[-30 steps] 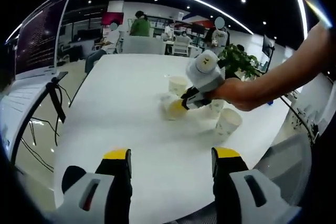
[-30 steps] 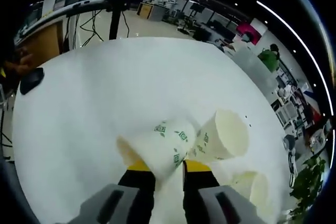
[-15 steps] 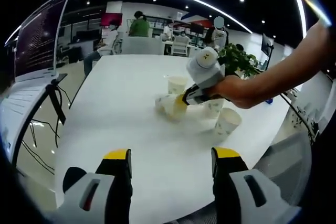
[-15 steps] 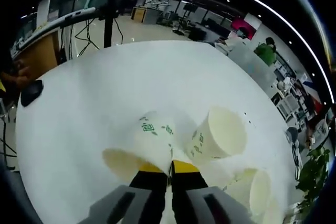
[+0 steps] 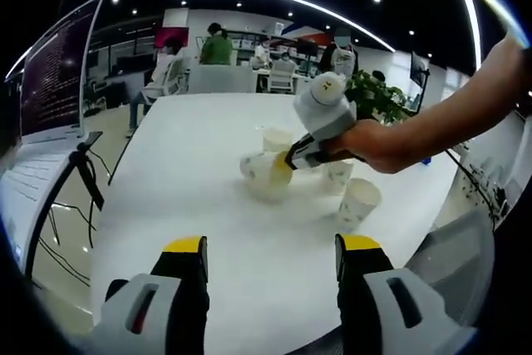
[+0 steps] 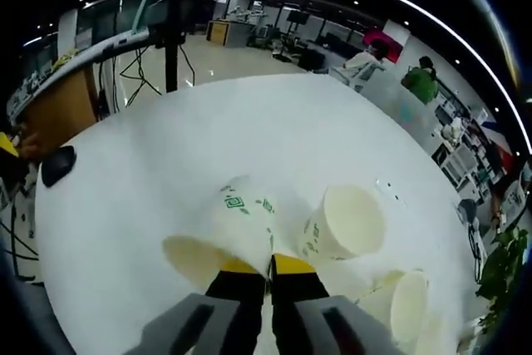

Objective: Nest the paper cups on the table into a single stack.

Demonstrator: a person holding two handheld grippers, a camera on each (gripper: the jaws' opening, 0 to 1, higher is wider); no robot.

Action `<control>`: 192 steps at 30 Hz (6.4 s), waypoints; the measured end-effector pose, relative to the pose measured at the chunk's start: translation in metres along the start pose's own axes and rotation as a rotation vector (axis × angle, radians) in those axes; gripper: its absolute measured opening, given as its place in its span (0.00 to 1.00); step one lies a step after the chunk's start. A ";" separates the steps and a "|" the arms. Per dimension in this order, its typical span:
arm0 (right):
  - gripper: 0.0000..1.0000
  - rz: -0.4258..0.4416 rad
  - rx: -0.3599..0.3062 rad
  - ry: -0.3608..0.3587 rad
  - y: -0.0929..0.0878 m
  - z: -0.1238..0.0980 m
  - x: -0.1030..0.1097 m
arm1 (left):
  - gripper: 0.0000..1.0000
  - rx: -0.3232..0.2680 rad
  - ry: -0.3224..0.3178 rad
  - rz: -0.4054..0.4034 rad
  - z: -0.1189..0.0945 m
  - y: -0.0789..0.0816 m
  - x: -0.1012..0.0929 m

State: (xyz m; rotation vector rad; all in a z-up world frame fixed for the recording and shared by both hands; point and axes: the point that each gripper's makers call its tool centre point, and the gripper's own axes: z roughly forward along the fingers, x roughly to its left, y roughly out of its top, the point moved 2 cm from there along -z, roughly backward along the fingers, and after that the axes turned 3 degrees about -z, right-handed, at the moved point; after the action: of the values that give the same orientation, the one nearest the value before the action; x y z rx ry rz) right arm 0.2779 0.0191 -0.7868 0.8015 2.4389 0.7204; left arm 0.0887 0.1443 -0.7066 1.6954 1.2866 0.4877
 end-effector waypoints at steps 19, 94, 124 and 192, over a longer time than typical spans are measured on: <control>0.00 -0.034 -0.038 0.038 0.002 -0.031 0.002 | 0.61 -0.003 -0.033 0.031 0.007 0.006 -0.018; 0.00 -0.021 -0.097 0.022 -0.065 -0.182 -0.027 | 0.62 -0.031 -0.088 0.128 0.018 0.022 -0.070; 0.00 -0.058 -0.051 0.072 -0.083 -0.185 -0.010 | 0.62 -0.028 -0.075 0.129 0.018 0.020 -0.068; 0.00 -0.024 0.113 0.144 -0.093 -0.136 0.006 | 0.62 -0.011 -0.061 0.118 0.020 0.012 -0.055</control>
State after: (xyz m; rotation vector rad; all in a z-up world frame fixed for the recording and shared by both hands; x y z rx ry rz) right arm 0.1595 -0.0860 -0.7425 0.7857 2.6337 0.6563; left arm 0.0897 0.0854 -0.6945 1.7701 1.1432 0.5073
